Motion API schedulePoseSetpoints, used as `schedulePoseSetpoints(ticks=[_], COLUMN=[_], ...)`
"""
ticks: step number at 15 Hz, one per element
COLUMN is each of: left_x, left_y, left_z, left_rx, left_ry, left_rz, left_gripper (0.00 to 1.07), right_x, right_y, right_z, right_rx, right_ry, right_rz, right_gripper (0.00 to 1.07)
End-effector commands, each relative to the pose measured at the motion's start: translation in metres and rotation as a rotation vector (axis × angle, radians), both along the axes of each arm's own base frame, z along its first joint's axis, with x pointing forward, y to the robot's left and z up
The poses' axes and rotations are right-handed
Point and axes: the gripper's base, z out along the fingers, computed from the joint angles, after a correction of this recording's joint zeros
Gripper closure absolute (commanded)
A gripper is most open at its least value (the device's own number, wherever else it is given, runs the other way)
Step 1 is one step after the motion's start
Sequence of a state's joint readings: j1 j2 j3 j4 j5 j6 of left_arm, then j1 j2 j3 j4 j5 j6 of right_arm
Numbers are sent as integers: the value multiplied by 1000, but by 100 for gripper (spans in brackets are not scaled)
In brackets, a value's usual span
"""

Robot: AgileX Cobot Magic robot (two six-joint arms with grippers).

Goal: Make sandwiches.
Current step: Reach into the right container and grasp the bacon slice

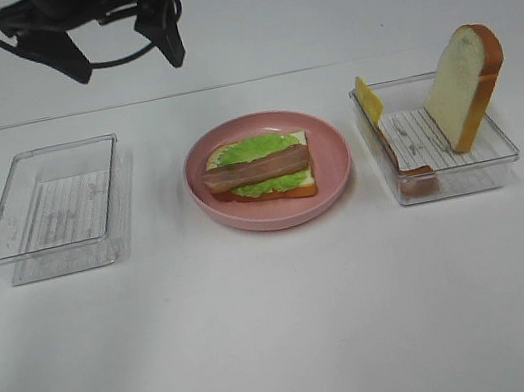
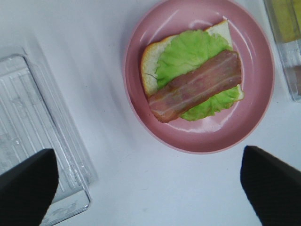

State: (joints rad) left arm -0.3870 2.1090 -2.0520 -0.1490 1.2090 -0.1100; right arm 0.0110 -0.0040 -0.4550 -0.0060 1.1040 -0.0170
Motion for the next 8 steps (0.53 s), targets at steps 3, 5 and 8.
schedulePoseSetpoints(ticks=[3,5,8], left_x=[-39,-66,-98], left_y=[28,53,93], left_z=[47,57,64], left_rx=[149,225,236], left_ry=[-38,-40,-19], left_rz=[-8,16,77], left_gripper=[6,6,6], right_x=[-3,-3,-3], right_y=[0,0,0], right_z=[-1,-1,-1], right_rx=[-4,-4,-4], right_ry=[-28,-28,-28], right_rz=[-3,-3,-3], right_gripper=[8,8,8])
